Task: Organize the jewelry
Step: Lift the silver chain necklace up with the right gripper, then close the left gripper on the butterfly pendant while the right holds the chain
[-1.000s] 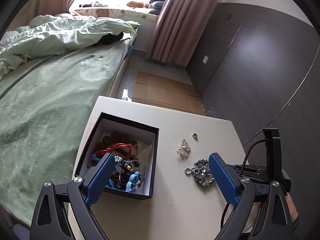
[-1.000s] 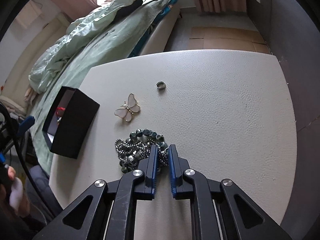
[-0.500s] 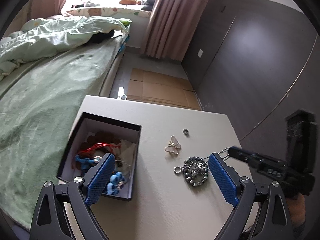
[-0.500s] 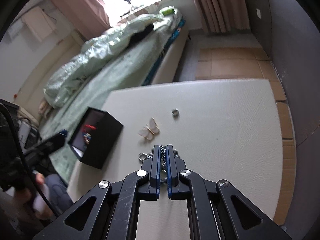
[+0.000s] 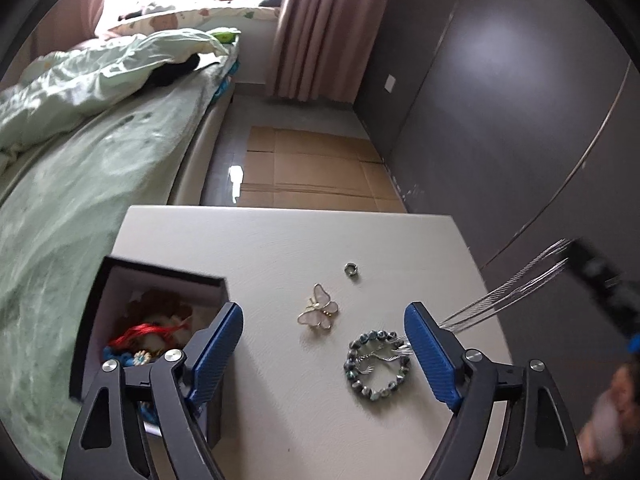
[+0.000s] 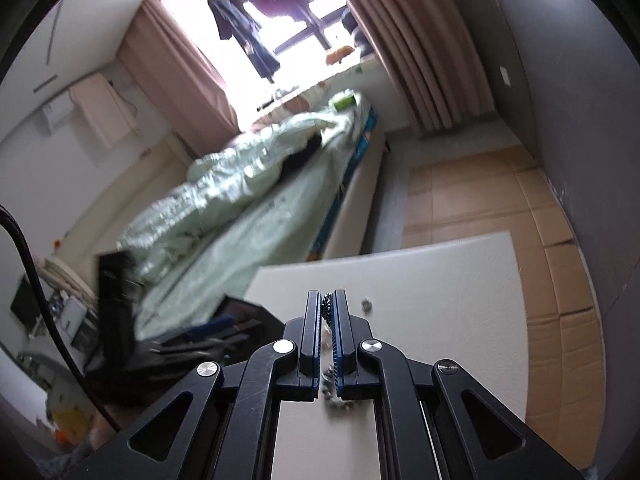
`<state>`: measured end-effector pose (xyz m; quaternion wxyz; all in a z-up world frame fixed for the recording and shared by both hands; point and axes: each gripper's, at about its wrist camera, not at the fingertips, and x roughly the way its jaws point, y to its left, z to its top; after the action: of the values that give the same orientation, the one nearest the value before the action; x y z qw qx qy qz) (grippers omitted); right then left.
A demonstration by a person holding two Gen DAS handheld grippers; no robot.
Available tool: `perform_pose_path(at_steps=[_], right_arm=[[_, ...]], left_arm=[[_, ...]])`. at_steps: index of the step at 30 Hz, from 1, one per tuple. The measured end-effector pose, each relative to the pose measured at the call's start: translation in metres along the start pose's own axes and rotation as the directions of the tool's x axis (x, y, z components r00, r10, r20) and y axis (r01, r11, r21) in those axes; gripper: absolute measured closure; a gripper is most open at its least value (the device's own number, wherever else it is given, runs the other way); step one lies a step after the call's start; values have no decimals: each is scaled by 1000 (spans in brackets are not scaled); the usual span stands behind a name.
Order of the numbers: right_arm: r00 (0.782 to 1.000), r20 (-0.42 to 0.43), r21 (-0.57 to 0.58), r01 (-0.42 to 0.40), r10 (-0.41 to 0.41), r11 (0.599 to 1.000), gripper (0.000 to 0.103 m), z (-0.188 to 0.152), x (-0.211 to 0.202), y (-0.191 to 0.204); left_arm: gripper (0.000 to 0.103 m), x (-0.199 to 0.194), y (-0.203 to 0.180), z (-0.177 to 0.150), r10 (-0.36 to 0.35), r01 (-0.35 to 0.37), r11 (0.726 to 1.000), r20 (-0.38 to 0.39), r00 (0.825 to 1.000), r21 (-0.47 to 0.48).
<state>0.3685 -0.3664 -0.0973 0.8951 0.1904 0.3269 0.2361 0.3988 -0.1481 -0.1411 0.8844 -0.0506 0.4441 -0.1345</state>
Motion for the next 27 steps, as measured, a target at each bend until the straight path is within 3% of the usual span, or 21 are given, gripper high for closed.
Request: perform_pose_path(at_steps=[6,19,23,27], right_arm=[[996,82,21,-26,24,999,97,7,-17,-3],[998,61,107,-10,3,994,97,2,-20,-36],[999,53,104,-14,8,994,97,2,-19,-37],[999,46,102,-14,9,995,97,2,-18,-36]], left_arm=[[40,40,-10,2,57,-53,998,-99,993,42],[51,86,-12,7,131,-120,990,-181,975,72],[65,95,-9,5,140,-127,989,-212,967,72],[80,94,-4,5,132,-124,991,-198,971,51]])
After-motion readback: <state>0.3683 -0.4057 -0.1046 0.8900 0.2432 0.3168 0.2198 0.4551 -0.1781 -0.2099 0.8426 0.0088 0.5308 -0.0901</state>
